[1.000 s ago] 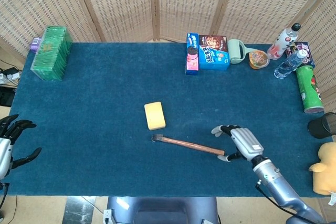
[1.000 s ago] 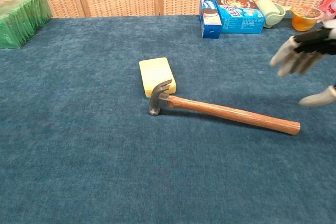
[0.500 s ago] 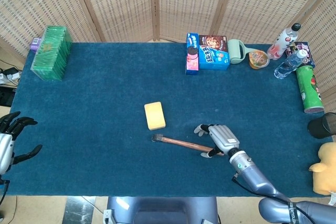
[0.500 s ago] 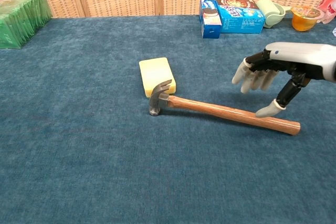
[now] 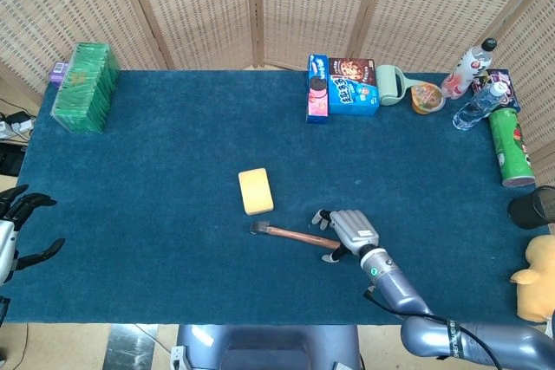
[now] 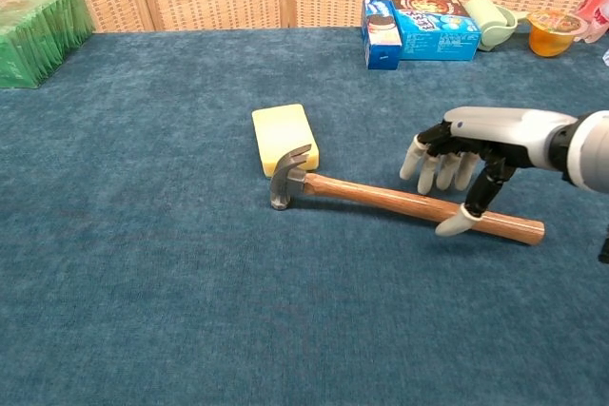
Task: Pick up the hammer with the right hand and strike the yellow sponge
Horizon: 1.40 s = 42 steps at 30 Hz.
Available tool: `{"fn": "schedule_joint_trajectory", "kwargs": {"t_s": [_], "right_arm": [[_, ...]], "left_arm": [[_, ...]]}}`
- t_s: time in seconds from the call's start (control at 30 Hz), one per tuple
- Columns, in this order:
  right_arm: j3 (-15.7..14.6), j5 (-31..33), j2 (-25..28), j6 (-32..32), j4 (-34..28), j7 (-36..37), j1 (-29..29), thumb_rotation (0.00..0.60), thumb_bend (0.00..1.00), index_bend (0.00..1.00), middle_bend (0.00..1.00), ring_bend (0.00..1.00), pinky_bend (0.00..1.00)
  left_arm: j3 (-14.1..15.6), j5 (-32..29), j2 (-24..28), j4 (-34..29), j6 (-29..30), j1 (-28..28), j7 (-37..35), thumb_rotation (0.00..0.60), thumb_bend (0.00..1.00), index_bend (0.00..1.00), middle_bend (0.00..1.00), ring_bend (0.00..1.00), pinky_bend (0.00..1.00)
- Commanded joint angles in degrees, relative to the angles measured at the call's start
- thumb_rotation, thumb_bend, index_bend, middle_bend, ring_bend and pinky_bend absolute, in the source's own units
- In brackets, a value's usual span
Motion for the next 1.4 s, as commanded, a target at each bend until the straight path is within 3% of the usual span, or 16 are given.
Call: {"fn": "schedule_joint_trajectory", "kwargs": {"t_s": [0.03,0.33,0.77,1.0,1.4], "right_arm": [[-0.40,2.13,-1.31,0.40,0.60,-1.49,1.34,0.600,0.20,0.29,0.39,0.38,0.35],[-0.15,7.82,-5.47,1.46,4.22,-5.16,5.43,0.600,0.38,0.38,0.46,0.44,0.41],[-0.07,1.62,-6.31,3.39,5.04,-2.57,5.45,0.600,0.39,0.69,0.75,0.85,0.82],[1.70,-4.81,-5.13,-1.28,6.51,7.66,3.73,0.600,0.38,0.79,0.86,0.99,0.97],[5.97,-9.82,-1.04,-7.82,5.48,24.49,1.15,0.600,0.36,0.81,0.91,1.00,1.00]], "left_arm": [[0.05,-0.23,-0.06,0.65,0.14,0.17,-0.77,0.600,0.22,0.32,0.29,0.13,0.10],[0.23,-1.01,0.07,3.14,1.56,1.46,-3.78,0.600,0.22,0.32,0.29,0.13,0.10],[0.35,-1.14,0.30,4.16,3.50,2.93,-5.44,0.600,0.22,0.32,0.29,0.13,0.10],[0.31,-1.23,0.65,4.20,4.11,3.46,-5.93,0.600,0.22,0.32,0.29,0.13,0.10],[0.52,-0.68,0.43,3.63,3.83,3.36,-5.59,0.600,0.22,0.32,0.29,0.13,0.10]]}}
